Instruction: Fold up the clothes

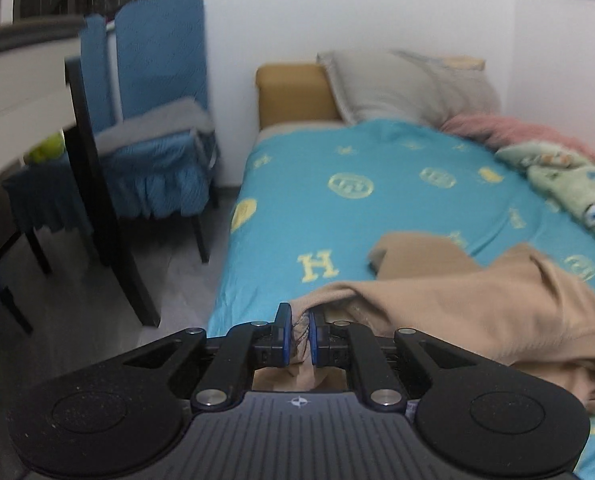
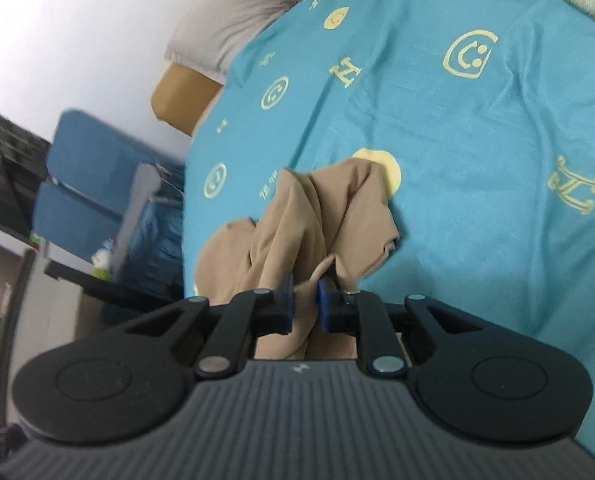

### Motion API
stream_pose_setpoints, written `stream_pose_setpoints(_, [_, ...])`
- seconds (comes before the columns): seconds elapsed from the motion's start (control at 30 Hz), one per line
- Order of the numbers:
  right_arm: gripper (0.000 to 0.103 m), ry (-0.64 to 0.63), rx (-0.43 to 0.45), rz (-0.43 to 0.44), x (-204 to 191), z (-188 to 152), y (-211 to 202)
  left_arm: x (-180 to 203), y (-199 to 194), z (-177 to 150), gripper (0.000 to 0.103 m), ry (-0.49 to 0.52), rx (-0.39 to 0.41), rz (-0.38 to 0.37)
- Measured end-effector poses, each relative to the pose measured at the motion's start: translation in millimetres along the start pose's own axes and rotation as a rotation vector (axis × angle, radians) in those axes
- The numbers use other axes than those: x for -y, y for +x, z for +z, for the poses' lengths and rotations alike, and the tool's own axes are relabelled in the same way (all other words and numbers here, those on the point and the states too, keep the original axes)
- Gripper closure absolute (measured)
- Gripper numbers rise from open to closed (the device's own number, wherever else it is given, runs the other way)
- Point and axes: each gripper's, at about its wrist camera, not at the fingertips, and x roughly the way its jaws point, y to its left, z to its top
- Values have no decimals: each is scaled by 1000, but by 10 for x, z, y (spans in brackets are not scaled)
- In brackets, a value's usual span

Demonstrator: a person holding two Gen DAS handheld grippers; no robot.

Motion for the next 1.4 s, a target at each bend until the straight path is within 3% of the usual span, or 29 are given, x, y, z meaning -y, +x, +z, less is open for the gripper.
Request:
stream_pose_setpoints(0.03, [76,-8,8,4,-6,12,-4,25,60,-48,87,21,-5,8])
stream_pose_setpoints(0.07, [53,-15,17,8,-12,23,-8,56,80,-87,83,42,0,15])
stream_pose_setpoints(0.1, [22,-23,25,12,-18,35,-12,85,62,-130,72,48,6,19])
stream_pose_setpoints(0.13, [12,-31,33,16,-24,47,-16,109,31,-163,66,51,16,21])
stream_pose_setpoints(0.3, [11,-69,75,36,-53,106,-36,158,-380,-176,47,12,107,-27])
stream_pose_setpoints(0.43, [11,-187,99,-19,-155,-43,-273,326,-527,-299,47,52,85,-131])
stream_pose_setpoints(0.6, [11,-154,49,-53,-48,-222,-374,501,-246,-329,48,26,15,-163])
stream_pose_setpoints(0.77, [11,-145,26,-85,-23,-276,-289,510,120,-284,49,-42,6,-181])
stream_pose_setpoints(0.87, [11,-160,23,-80,-38,-279,-219,500,338,-275,61,-93,-7,-196])
stream_pose_setpoints(0.97, [11,-209,26,-96,-63,-303,-129,471,449,-281,100,-126,-3,-193])
stream_pose_setpoints(1.1, [11,-272,34,-130,-116,-332,-1,386,272,-223,101,-188,56,-223])
stream_pose_setpoints(1.2, [12,-335,55,-134,-180,-360,58,328,-115,-143,101,-255,134,-281])
stream_pose_setpoints(1.4, [12,-459,76,-155,-338,-474,137,354,-1004,-188,101,-232,262,-342])
